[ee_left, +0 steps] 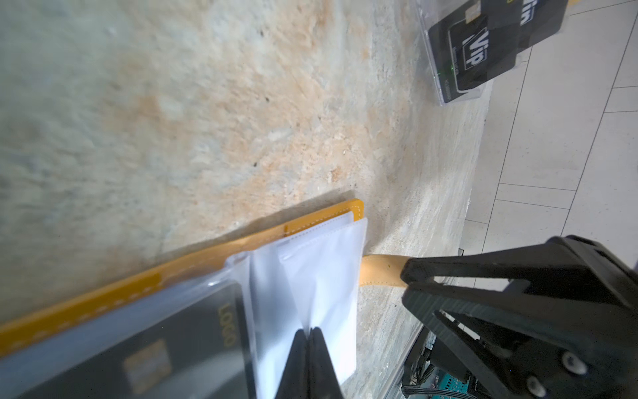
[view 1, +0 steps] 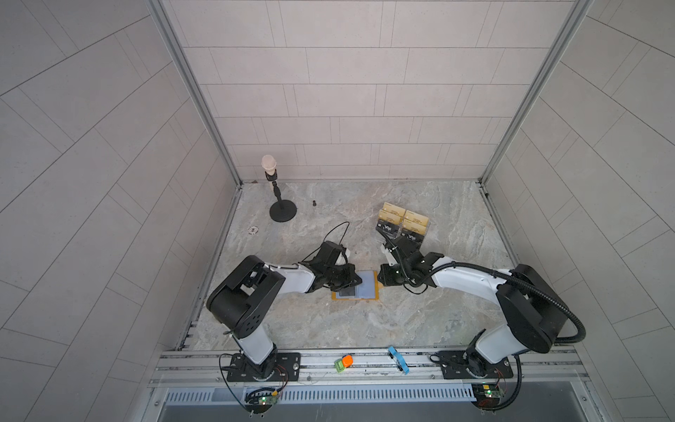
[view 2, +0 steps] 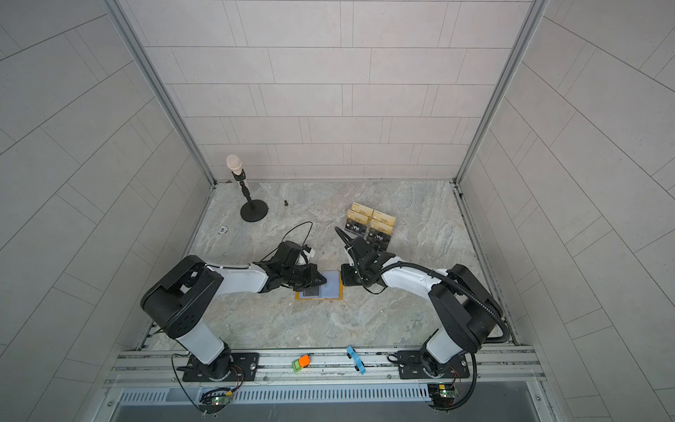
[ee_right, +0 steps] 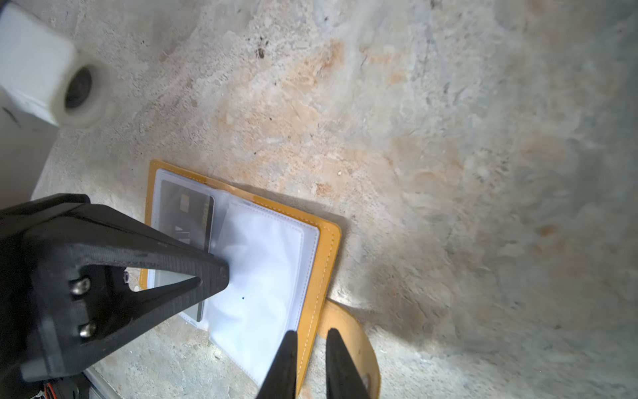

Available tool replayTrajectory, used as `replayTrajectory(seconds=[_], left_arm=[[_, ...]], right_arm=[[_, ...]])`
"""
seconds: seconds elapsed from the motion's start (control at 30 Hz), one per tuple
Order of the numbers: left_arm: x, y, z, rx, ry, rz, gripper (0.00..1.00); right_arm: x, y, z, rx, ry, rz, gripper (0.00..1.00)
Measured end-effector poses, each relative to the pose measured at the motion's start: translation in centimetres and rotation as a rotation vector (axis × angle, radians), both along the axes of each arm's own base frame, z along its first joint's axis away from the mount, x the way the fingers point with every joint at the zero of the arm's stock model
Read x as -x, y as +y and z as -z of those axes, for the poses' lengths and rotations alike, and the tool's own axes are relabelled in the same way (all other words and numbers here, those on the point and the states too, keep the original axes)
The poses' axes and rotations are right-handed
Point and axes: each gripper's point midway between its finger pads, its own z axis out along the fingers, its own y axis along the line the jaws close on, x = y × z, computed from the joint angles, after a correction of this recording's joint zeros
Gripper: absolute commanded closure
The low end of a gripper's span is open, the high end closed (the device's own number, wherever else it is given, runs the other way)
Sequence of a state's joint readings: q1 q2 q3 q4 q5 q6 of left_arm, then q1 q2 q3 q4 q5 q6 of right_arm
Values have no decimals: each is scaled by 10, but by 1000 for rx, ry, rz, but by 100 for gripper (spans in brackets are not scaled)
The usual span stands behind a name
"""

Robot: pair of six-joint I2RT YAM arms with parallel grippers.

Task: Insert credit cards into a card holder
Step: Flip over the card slot on the card holder.

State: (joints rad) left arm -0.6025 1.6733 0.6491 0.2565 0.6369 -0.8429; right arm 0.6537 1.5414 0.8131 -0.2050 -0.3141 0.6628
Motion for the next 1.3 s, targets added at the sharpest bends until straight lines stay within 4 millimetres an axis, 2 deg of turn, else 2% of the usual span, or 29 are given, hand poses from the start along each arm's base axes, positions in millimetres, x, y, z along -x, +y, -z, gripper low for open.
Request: replayTrajectory(seconds=[0.33, 0.77, 1.1, 1.2, 1.3], left_arm=[[3, 2, -4, 27, -1, 11, 98], [2, 7, -5, 33, -1, 1, 97], [3, 11, -3, 30, 0, -3, 96], [3, 12, -3, 30, -1, -6, 91], [3, 13, -5, 33, -4, -12, 75]], right_arm=[[-2, 6, -1, -32, -6, -8, 82], [1, 15, 12, -47, 22, -25, 84], [10, 35, 17, -68, 37, -82, 84], [12, 41, 17, -82, 39, -94, 84], [13, 44, 17, -90, 42, -104, 84]])
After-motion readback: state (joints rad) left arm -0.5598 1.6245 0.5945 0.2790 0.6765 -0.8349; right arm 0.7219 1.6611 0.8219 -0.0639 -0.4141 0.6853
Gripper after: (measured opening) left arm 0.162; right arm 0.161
